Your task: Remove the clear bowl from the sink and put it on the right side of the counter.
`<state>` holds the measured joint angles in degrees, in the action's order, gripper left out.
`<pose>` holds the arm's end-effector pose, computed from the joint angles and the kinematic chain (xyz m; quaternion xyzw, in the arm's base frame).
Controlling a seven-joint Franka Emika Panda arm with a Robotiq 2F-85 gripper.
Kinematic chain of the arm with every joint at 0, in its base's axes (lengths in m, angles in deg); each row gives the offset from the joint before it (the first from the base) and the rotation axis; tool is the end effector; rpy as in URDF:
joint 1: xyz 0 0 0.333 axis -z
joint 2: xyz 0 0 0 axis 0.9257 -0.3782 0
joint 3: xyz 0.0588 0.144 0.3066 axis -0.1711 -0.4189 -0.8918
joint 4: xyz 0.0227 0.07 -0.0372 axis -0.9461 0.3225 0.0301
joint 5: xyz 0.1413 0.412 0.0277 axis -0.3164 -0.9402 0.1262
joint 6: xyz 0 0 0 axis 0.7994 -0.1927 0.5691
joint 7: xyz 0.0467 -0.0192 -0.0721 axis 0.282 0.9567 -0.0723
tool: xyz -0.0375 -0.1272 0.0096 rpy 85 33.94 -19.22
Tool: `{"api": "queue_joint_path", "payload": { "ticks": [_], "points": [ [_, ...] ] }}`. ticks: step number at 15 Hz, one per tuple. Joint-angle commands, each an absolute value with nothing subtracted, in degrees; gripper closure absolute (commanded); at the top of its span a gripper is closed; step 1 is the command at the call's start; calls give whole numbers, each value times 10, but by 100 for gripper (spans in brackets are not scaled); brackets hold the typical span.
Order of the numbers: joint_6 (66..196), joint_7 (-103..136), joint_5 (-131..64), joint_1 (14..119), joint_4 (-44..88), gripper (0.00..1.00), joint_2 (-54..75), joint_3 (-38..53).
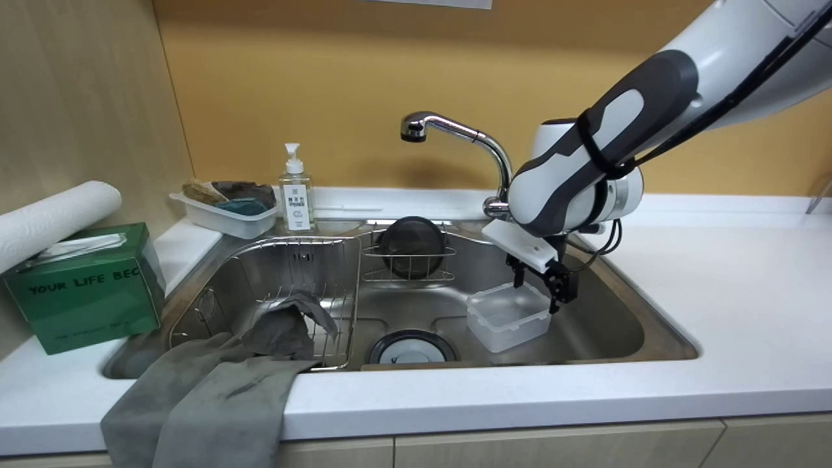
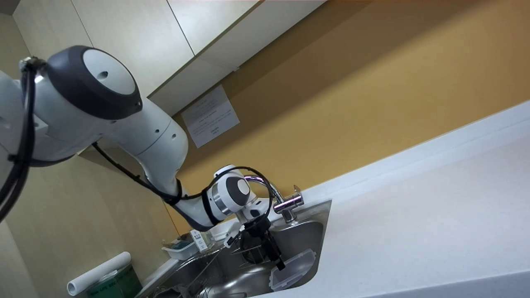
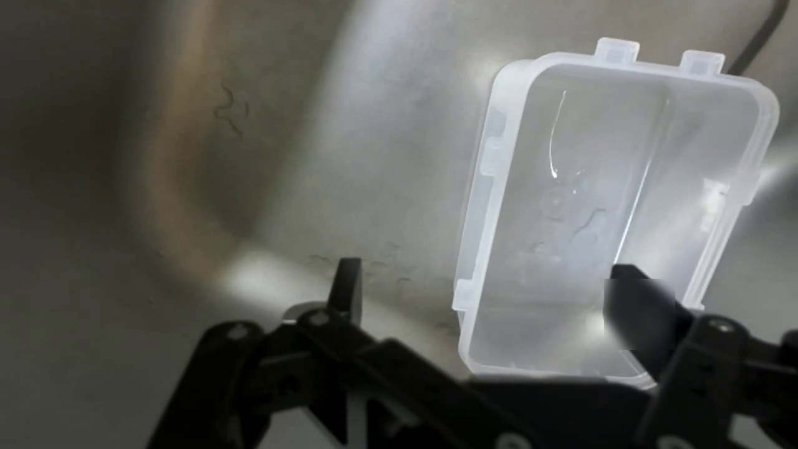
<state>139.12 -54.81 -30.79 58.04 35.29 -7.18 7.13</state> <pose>0.6916 0.0784 0.1704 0.8454 -0.5312 0.0525 0.0186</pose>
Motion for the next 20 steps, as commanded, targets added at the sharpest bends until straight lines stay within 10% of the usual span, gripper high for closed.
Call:
{"api": "queue_joint_path", "payload": {
  "ticks": [1, 8, 9, 20],
  "points": [
    [1399, -542, -309, 567, 314, 0, -111, 88],
    [1390, -534, -326, 566, 269, 0, -163, 91],
    [1390, -534, -327, 566, 263, 25, -168, 90],
    [1384, -524, -356, 568, 244, 95, -186, 90]
  ]
}}
